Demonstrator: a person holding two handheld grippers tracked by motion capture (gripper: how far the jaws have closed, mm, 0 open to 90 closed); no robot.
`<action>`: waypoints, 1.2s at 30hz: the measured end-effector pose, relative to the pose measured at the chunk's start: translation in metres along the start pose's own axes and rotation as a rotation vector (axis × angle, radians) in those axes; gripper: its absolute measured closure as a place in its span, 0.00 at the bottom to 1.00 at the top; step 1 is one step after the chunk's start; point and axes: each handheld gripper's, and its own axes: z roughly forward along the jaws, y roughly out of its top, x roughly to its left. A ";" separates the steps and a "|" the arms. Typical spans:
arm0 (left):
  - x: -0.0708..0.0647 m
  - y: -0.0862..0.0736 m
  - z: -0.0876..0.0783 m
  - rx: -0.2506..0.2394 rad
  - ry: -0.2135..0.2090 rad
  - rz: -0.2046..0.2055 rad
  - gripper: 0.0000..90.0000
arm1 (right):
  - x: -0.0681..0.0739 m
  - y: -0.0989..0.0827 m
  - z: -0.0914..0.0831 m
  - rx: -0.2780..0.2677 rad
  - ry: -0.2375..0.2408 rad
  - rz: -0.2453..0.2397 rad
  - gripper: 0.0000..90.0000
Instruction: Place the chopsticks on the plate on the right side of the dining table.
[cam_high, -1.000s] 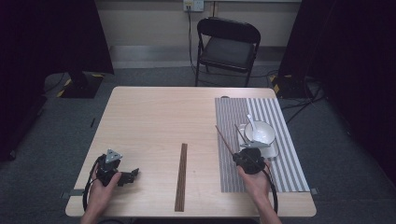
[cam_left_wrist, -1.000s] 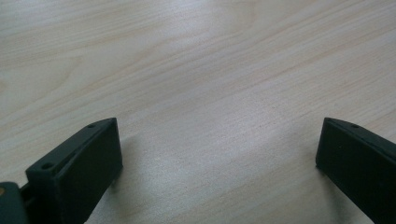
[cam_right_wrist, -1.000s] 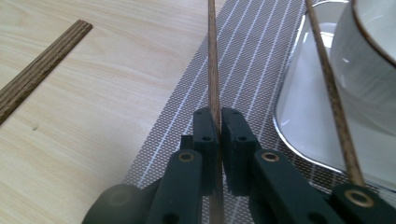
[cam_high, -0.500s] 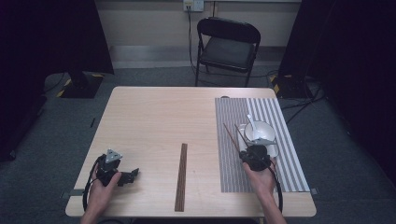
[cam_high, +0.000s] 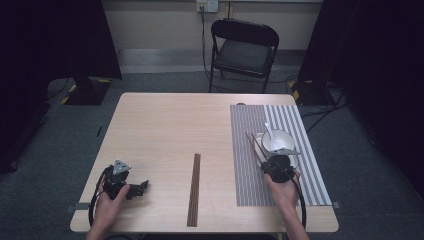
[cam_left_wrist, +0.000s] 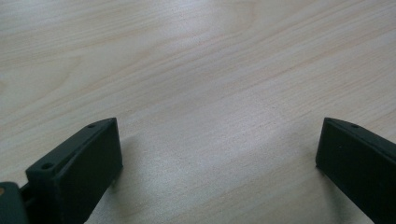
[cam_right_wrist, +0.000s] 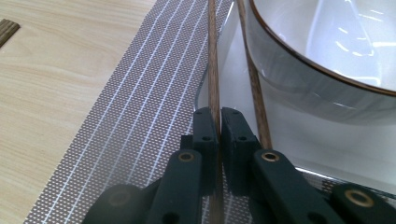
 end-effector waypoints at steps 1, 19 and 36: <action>0.000 0.000 0.000 0.000 0.000 0.000 0.00 | -0.001 0.000 0.000 0.001 -0.001 -0.003 0.95; 0.000 0.000 0.000 0.000 0.000 0.000 0.00 | -0.004 -0.002 -0.002 0.006 -0.024 0.009 0.94; 0.000 0.000 0.000 0.000 0.000 0.000 0.00 | 0.001 0.002 -0.003 -0.053 0.020 -0.012 0.95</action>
